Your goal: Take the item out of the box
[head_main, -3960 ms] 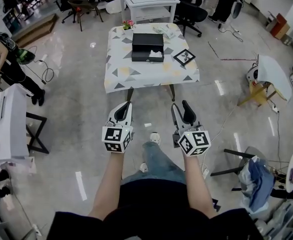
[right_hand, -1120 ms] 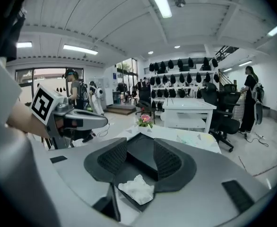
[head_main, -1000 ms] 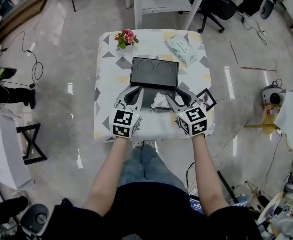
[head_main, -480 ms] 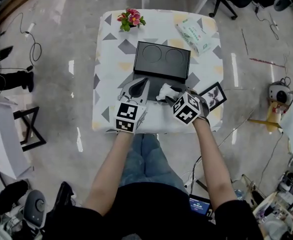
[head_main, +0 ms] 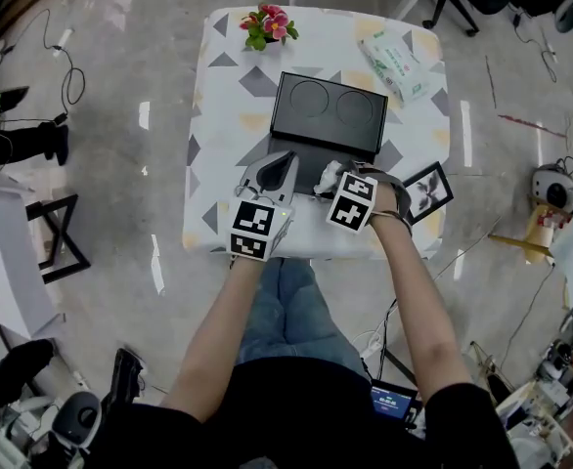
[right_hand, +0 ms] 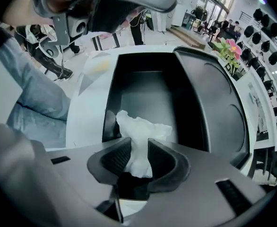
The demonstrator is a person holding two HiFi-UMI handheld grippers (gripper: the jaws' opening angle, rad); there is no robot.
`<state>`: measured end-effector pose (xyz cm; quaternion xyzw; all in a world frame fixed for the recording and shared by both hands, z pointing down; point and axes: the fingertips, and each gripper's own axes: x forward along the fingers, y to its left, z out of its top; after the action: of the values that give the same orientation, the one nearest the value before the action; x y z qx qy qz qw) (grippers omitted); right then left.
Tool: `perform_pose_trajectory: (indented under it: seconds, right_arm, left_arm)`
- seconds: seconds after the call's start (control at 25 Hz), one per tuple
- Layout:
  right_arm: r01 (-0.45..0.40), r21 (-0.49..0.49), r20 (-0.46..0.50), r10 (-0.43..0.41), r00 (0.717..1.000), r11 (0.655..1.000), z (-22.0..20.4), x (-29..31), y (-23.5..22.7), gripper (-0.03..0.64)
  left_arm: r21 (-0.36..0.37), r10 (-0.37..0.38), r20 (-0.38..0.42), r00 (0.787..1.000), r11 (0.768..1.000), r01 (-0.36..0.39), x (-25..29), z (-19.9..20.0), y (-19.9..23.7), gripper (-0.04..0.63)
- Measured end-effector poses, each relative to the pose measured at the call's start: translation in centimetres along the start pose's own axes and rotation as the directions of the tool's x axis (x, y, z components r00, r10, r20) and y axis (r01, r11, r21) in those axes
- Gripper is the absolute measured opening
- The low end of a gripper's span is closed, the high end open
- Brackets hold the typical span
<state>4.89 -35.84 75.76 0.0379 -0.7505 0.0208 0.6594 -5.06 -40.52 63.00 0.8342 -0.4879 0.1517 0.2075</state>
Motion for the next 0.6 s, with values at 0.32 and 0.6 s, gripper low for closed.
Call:
perform_pose_trajectory:
  seconds: [0.32, 0.6]
  right_arm:
    - [-0.005, -0.016, 0.015, 0.005, 1.000, 1.000, 0.07, 0.22, 0.24, 0.058]
    - [0.007, -0.036, 0.011, -0.007, 1.000, 0.999, 0.21, -0.18, 0.08, 0.025]
  left_arm:
    - [-0.002, 0.000, -0.004, 1.000, 1.000, 0.000, -0.09, -0.53, 0.00, 0.020]
    - [-0.007, -0.002, -0.006, 1.000, 1.000, 0.002, -0.41, -0.70, -0.03, 0.020]
